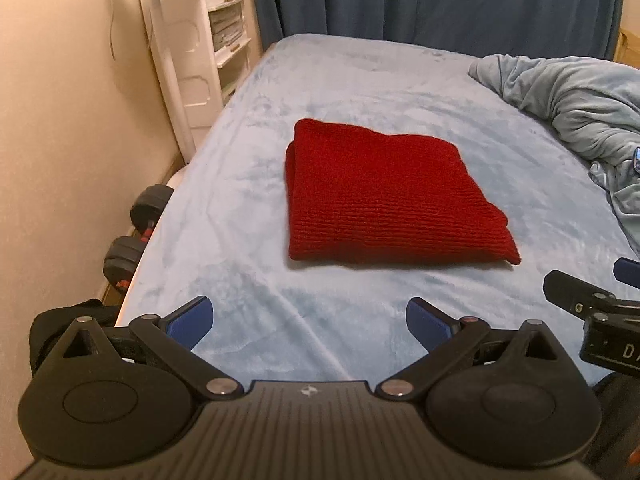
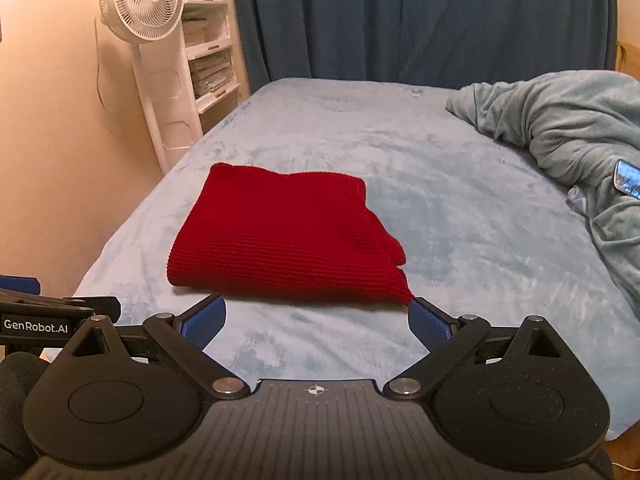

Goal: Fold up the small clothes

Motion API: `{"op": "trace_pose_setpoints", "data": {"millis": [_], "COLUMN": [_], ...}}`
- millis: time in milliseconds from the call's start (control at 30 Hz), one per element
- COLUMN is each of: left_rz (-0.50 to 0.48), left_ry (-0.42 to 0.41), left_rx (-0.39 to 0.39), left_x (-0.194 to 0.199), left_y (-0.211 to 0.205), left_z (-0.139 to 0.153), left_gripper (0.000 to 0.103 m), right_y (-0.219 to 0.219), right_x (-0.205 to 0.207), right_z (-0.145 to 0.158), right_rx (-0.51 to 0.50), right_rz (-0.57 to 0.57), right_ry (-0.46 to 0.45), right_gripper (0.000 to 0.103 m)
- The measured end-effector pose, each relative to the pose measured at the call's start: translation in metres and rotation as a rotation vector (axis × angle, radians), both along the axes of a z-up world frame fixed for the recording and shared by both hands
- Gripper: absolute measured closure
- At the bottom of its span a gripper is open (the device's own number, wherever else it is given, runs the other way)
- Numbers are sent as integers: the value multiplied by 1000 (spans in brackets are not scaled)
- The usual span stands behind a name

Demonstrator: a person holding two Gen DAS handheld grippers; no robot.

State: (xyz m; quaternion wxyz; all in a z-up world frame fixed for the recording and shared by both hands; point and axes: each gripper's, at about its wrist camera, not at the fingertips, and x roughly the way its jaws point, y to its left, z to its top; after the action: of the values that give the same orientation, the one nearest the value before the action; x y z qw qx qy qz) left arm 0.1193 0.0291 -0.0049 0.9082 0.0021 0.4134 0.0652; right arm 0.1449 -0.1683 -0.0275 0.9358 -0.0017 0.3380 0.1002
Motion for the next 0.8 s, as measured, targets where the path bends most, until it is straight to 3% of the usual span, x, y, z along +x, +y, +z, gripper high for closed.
{"op": "trace_pose_setpoints", "data": {"millis": [800], "left_rz": [-2], "left_ry": [-9], "left_rx": [9], "left_x": [-8], "left_y": [-1], "left_z": [8], "left_gripper": [0], "right_y": [3], "right_x": [-8], "right_z": [1], "right_rx": [-20], "right_rz": [1], "right_ry": [13], "right_gripper": [5]}}
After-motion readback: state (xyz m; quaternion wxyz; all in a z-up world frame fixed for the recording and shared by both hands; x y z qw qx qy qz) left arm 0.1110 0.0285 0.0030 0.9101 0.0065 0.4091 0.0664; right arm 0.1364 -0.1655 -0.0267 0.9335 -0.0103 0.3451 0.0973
